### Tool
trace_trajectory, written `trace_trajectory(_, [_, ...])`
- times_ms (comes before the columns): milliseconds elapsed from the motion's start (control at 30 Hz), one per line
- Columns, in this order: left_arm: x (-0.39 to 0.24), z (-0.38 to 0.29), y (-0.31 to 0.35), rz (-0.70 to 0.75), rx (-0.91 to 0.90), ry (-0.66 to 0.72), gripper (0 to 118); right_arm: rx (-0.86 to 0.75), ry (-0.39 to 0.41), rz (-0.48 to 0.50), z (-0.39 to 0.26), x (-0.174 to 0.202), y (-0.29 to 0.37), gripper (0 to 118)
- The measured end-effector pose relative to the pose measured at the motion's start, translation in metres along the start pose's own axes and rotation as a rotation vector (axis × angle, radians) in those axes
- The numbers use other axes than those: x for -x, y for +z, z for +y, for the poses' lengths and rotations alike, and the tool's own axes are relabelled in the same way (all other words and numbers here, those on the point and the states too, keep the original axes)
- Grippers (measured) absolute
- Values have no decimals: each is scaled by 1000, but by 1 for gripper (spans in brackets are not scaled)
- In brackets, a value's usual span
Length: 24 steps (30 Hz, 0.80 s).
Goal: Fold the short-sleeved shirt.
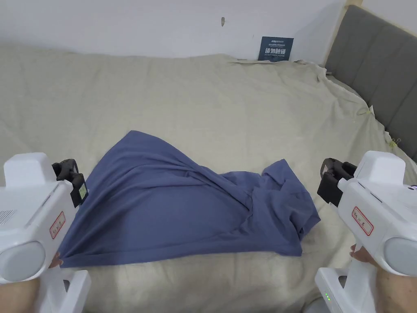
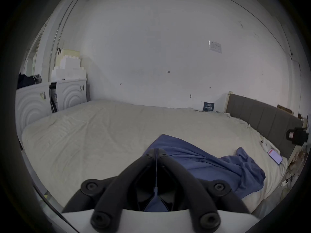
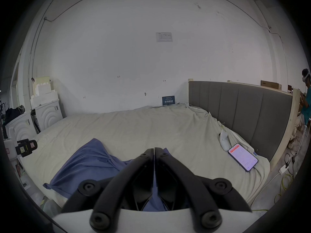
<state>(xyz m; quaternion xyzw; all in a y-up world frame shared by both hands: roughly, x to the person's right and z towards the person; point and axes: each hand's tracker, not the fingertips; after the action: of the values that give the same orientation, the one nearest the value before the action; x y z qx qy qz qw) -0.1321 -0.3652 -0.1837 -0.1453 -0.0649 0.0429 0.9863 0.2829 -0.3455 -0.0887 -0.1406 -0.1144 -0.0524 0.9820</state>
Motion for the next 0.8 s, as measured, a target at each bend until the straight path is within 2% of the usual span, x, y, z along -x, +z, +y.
trace_trajectory(500, [-2, -5, -1, 4, 15, -19, 0, 51, 0, 10, -3, 3, -6, 0])
trace_trajectory(633, [-4, -5, 0, 6, 11, -39, 0, 234, -5, 12, 2, -5, -22, 0])
trace_trajectory(700, [-5, -5, 1, 3, 10, -39, 0, 310, -44, 24, 0, -12, -33, 0])
trace_trajectory(733, [-6, -5, 1, 2, 10, -39, 0, 343, -55, 28, -2, -15, -38, 2])
trace_trajectory(800, [-7, -5, 1, 1, 8, -40, 0, 387, -61, 15, -6, -20, -45, 18])
